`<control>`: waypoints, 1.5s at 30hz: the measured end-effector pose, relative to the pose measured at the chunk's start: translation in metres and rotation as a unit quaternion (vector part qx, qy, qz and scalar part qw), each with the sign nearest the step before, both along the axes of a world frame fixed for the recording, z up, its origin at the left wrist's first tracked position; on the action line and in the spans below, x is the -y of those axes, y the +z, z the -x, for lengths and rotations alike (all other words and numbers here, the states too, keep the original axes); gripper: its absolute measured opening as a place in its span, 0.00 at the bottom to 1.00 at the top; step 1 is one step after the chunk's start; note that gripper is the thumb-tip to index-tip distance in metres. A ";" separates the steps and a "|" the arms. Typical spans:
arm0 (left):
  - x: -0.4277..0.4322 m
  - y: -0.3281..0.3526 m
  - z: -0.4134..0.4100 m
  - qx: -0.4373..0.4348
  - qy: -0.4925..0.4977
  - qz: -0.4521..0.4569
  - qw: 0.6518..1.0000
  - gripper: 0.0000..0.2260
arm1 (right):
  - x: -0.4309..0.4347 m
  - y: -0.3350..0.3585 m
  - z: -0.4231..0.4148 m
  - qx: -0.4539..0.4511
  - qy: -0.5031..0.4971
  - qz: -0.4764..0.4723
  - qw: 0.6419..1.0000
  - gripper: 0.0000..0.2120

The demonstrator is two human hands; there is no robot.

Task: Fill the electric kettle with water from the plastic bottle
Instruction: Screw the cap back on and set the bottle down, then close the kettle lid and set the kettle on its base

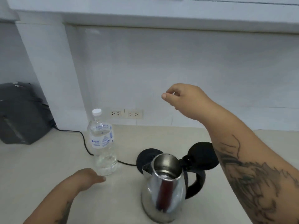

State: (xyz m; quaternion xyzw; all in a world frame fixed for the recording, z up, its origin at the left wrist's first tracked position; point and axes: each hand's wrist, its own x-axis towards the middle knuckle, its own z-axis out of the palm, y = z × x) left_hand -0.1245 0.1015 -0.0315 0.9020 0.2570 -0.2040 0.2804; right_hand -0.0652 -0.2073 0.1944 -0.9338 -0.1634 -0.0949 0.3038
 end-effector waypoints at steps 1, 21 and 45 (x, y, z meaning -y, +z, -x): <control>0.012 0.007 0.006 0.014 0.008 0.041 0.999 0.21 | 0.019 -0.005 0.006 -0.006 -0.011 -0.033 0.999 0.16; 0.184 0.028 0.022 0.262 0.106 0.357 0.890 0.16 | 0.119 -0.163 0.058 -0.228 -0.112 -0.418 0.872 0.13; 0.150 0.013 0.011 0.251 0.000 0.250 0.935 0.14 | 0.006 -0.160 0.025 -0.153 0.053 0.029 0.986 0.22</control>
